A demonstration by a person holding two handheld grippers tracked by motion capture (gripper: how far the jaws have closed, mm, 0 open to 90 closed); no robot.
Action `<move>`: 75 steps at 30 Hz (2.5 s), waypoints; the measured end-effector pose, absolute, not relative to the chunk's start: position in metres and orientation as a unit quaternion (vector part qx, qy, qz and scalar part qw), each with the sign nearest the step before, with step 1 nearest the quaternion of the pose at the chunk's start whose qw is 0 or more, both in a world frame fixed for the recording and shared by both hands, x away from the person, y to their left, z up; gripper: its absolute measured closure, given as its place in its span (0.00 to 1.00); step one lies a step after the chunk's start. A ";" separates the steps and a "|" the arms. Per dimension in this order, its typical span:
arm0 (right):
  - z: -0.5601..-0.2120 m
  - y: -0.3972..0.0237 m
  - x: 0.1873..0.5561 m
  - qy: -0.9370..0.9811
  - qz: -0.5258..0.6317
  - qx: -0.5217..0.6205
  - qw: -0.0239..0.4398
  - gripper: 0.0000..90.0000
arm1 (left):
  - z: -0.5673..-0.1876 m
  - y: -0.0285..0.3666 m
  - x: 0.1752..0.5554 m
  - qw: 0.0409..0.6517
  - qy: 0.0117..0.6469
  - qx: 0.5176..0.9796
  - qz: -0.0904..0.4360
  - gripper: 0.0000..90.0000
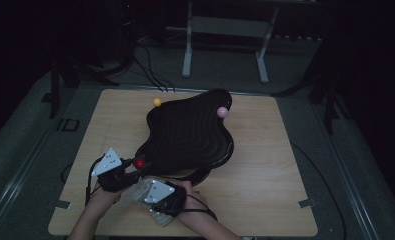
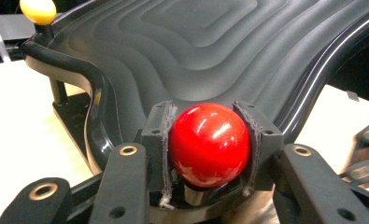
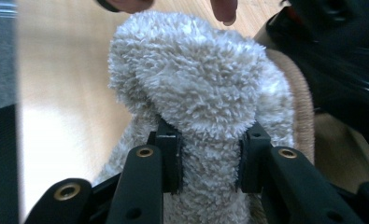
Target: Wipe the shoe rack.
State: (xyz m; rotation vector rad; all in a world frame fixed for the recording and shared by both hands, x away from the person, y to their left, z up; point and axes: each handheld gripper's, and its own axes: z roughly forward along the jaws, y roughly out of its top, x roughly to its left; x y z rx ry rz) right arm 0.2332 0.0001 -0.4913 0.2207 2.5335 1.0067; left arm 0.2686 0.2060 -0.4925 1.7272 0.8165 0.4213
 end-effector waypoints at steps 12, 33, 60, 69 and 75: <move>-0.429 -0.101 0.203 0.872 0.420 0.102 0.229 0.76 | -0.493 0.206 0.269 0.559 0.348 0.731 0.177 0.66; -0.384 -0.175 0.223 0.810 0.470 0.182 0.300 0.76 | -0.493 0.208 0.271 0.564 0.341 0.733 0.170 0.66; -0.395 -0.142 0.215 0.831 0.442 0.138 0.308 0.76 | -0.494 0.209 0.272 0.566 0.338 0.733 0.166 0.66; -0.400 -0.131 0.216 0.836 0.439 0.133 0.301 0.76 | -0.493 0.208 0.272 0.566 0.339 0.733 0.167 0.66; -0.413 -0.122 0.219 0.850 0.423 0.129 0.288 0.76 | -0.493 0.208 0.272 0.565 0.337 0.734 0.166 0.66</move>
